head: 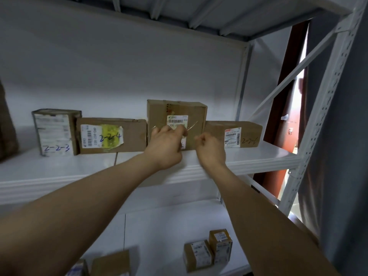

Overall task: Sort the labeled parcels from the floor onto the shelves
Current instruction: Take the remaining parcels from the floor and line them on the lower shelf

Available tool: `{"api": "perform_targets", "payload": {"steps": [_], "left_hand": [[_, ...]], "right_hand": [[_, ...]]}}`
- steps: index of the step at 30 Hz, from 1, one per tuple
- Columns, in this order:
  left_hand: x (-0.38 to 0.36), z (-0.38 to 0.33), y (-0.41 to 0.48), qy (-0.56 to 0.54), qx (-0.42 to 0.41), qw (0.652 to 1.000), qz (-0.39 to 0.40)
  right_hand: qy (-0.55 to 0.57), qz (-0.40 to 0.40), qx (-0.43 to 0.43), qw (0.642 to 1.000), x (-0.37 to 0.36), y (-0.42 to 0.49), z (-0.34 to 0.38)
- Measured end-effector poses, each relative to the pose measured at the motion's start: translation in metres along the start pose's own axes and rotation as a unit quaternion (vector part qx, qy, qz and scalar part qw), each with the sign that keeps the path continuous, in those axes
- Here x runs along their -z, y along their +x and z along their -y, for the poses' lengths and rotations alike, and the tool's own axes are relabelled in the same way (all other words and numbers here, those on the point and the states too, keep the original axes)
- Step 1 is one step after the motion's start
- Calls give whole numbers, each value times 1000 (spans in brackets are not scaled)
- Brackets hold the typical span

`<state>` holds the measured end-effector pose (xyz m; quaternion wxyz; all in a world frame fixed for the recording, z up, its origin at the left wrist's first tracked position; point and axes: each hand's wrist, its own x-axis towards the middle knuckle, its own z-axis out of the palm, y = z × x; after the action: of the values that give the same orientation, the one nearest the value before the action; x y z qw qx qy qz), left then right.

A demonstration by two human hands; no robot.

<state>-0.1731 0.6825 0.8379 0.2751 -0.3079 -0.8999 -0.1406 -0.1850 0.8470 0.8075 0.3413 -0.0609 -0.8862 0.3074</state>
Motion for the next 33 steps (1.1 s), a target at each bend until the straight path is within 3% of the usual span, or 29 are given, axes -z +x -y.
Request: {"api": "perform_targets", "payload": {"steps": [6,11,14,19,23,26,29,33], "left_hand": [[26,48,-77,18,-10,999,26],[57,105,-182,-29,-21,999,-21],[70,150,-261,-33,-23,999,-8],[82,224,-383,-16,43,999,15],[68,269,-474,-36,127,988,83],[46,295,-533,-92,225,956,164],[10,313,-590,-115,354,888,270],[-51,321,-655,-172,489,797,310]], "right_hand": [[5,33,28,999,-25,-61,67],[103,63,158,980,-71,-132,138],[127,83,214,965,-109,-183,181],[130,136,325,927,-173,-277,237],[106,234,333,907,-232,-356,252],[86,334,283,895,-287,-410,240],[33,465,187,864,-340,-459,214],[27,582,65,810,-404,-514,169]]}}
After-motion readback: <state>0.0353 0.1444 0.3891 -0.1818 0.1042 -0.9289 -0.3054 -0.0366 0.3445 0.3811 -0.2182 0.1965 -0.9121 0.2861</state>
